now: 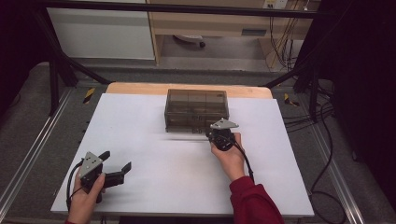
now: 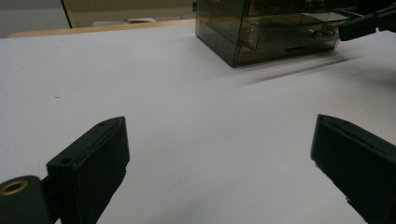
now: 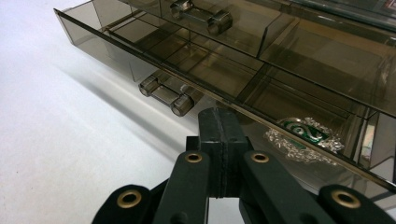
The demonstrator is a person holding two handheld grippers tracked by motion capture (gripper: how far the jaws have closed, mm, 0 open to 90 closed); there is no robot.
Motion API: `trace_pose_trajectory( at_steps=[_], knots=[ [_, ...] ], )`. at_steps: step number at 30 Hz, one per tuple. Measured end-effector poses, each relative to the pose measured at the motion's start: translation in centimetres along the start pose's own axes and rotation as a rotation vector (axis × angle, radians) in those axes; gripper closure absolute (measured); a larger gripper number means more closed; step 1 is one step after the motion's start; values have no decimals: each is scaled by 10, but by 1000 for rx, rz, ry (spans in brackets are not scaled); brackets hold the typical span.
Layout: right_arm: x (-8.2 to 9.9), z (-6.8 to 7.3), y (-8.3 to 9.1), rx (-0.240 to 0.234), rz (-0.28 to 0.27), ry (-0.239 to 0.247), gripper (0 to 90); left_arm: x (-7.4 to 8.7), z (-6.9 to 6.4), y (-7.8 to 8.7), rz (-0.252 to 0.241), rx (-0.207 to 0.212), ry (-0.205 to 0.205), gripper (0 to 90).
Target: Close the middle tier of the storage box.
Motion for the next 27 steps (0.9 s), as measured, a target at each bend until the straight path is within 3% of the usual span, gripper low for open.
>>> trace_pose_trajectory(
  at_steps=[27],
  knots=[
    [-3, -5, -7, 1, 3, -10, 900, 0, 1, 1, -1, -6, 3, 49]
  ],
)
Point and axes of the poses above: each handheld gripper's, and its own axes: y roughly backward along the jaws, x roughly out of its underside, z roughly to its left, the point moved 1 cm from there along -y, roughly forward along the jaws, and after that the axes turned 9 degrees about -x, right-handed, at the moved point
